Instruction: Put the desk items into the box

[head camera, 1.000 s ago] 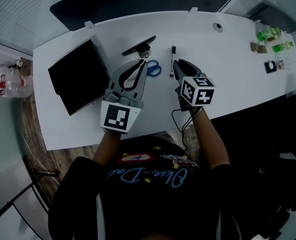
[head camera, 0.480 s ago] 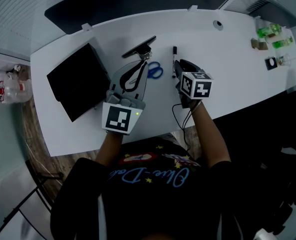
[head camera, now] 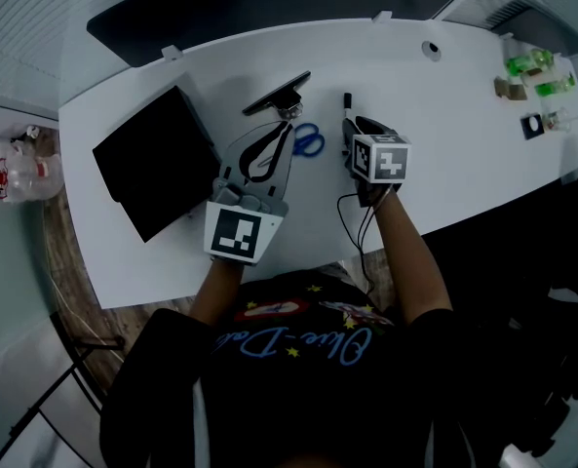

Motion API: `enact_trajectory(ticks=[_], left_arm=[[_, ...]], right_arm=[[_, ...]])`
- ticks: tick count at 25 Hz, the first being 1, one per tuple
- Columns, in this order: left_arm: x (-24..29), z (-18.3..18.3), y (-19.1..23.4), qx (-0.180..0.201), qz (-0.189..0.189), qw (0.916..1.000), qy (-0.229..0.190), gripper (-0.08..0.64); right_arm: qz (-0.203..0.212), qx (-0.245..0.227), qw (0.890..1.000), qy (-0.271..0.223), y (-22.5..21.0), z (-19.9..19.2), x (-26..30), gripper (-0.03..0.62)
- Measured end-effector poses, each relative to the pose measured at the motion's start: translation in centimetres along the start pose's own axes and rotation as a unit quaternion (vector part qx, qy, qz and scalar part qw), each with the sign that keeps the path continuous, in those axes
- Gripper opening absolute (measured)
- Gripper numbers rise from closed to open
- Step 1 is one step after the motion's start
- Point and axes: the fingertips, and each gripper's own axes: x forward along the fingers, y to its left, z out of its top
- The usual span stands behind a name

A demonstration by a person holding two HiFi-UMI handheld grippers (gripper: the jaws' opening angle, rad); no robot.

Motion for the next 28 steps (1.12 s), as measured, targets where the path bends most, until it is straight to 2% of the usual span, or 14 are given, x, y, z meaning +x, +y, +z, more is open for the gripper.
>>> enact_trajectory(ticks=[9,28], left_arm=[[-0.2,0.0,0.1,-0.016,-0.007,0.9998,-0.008,0.006],[-0.5,-0.5,2.2,-0.031,0.016,0.9993,-0.010,0.006]], right_arm=[[-0.021,-0.004,0.999,0.033,-0.5,-0.9,1.3,0.109],[-0.039,-0.004,0.996,0.086,-0.8,-1.6,3.3,0.110]])
